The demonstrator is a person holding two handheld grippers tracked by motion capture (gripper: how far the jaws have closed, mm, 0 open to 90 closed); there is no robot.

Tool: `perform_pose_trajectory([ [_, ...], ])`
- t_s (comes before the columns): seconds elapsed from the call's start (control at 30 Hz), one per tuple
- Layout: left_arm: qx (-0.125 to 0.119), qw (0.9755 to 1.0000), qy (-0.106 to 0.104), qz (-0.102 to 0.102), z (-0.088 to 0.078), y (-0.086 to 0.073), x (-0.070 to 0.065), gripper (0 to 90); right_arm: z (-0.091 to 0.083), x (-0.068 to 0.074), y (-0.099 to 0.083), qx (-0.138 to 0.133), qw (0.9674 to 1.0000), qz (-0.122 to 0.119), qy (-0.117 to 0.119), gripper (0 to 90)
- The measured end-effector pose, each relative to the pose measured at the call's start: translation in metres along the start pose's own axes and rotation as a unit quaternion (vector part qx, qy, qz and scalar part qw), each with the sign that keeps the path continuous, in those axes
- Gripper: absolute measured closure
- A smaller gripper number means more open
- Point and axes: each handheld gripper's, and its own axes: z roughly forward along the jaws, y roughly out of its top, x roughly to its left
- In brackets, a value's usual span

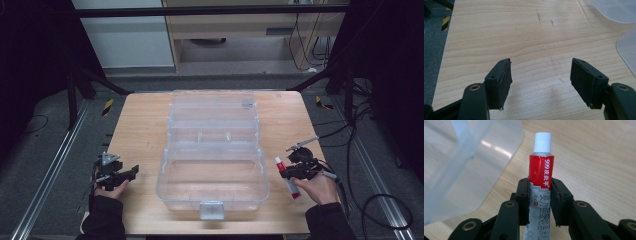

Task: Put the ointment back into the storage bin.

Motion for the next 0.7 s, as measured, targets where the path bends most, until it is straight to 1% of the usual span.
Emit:
perform_pose_trajectory([
  [0.07,0.0,1.0,-0.001,0.001,0.0,0.0,0.0,33.1,-0.005,0.002,0.002,-0.015,0.9999,0.0,0.004,70.1],
  [0.17,0.001,1.0,-0.001,0.002,0.0,0.0,0.0,33.2,-0.013,0.003,0.005,-0.038,0.9993,-0.008,0.003,70.1],
  [0.23,0.001,1.0,-0.002,0.002,0.0,0.0,0.0,33.1,-0.018,0.003,0.007,-0.046,0.9989,-0.01,0.003,70.1],
  [0.4,0.001,1.0,-0.003,0.0,0.0,0.0,0.0,33.1,-0.033,0.006,0.011,-0.081,0.9964,-0.023,0.004,70.1],
  [0.43,0.002,1.0,-0.003,0.0,0.0,0.0,0.0,33.1,-0.035,0.007,0.012,-0.086,0.9959,-0.026,0.007,70.1],
  [0.53,0.003,1.0,-0.003,0.002,0.001,0.0,-0.001,33.1,-0.041,0.01,0.014,-0.1,0.9941,-0.041,0.011,70.1],
  [0.57,0.003,1.0,-0.003,0.002,0.001,0.0,-0.001,33.1,-0.043,0.01,0.015,-0.106,0.9931,-0.05,0.011,70.0],
  [0.6,0.002,1.0,-0.004,0.002,0.0,0.0,-0.001,33.1,-0.044,0.011,0.016,-0.111,0.9923,-0.052,0.014,70.1],
  [0.63,0.003,1.0,-0.004,0.002,0.001,0.0,-0.001,33.1,-0.046,0.011,0.017,-0.113,0.9916,-0.061,0.016,70.1],
  [0.7,0.004,1.0,-0.004,0.003,0.001,0.0,-0.001,33.1,-0.05,0.014,0.021,-0.119,0.9902,-0.07,0.016,70.1],
])
